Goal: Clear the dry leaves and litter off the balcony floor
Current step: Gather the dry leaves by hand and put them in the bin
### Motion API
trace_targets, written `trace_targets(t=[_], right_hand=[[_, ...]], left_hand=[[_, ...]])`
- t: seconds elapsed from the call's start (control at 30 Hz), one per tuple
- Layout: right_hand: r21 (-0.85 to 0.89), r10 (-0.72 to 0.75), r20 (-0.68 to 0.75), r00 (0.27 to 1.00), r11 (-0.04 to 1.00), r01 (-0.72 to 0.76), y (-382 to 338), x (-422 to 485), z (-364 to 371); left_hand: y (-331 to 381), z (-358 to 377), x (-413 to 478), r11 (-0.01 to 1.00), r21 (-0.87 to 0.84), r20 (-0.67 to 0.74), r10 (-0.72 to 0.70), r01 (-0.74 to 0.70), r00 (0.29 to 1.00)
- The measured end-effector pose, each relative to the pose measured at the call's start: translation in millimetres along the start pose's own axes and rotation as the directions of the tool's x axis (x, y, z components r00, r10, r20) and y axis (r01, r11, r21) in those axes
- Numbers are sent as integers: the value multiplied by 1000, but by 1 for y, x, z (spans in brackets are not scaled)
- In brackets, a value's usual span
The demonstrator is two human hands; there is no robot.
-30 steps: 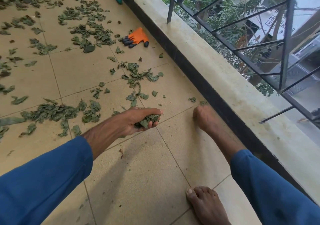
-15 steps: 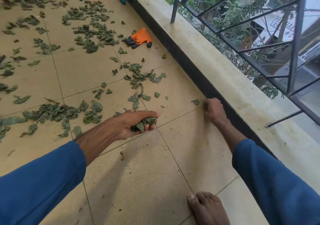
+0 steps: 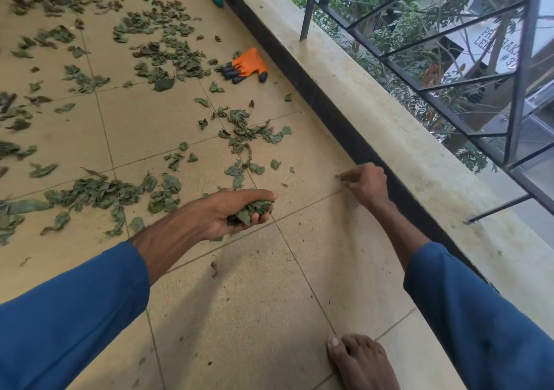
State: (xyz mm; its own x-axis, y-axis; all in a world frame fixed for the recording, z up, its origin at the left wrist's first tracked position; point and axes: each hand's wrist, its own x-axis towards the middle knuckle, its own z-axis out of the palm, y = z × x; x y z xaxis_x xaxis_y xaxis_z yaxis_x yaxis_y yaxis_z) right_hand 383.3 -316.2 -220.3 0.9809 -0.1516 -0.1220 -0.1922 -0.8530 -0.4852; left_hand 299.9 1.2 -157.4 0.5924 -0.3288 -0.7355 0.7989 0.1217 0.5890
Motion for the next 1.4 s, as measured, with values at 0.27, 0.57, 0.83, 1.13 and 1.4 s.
trace_targets(t=[0.27,0.57,0.83,1.13,1.4], right_hand=[[-112,-14,88,996,993,24,-7,20,15],[-170,-172,119,978,967,191,-37,-36,42],[166,-347,256,902,935,313,-101,-99,92],[56,-409,315,857,909,413,-157,-131,138],[-75,-409,258,875,895,440,-146,-155,139]], left_hand=[[2,-17,-7,1000,-16,-22,19,-19,1000],[19,-41,-26,992,-94,-86,71,-79,994],[42,-72,-62,981,-69,-178,164,-179,970],[56,-91,-96,956,-18,-269,279,-294,922],[56,-100,-114,942,35,-295,328,-333,897]])
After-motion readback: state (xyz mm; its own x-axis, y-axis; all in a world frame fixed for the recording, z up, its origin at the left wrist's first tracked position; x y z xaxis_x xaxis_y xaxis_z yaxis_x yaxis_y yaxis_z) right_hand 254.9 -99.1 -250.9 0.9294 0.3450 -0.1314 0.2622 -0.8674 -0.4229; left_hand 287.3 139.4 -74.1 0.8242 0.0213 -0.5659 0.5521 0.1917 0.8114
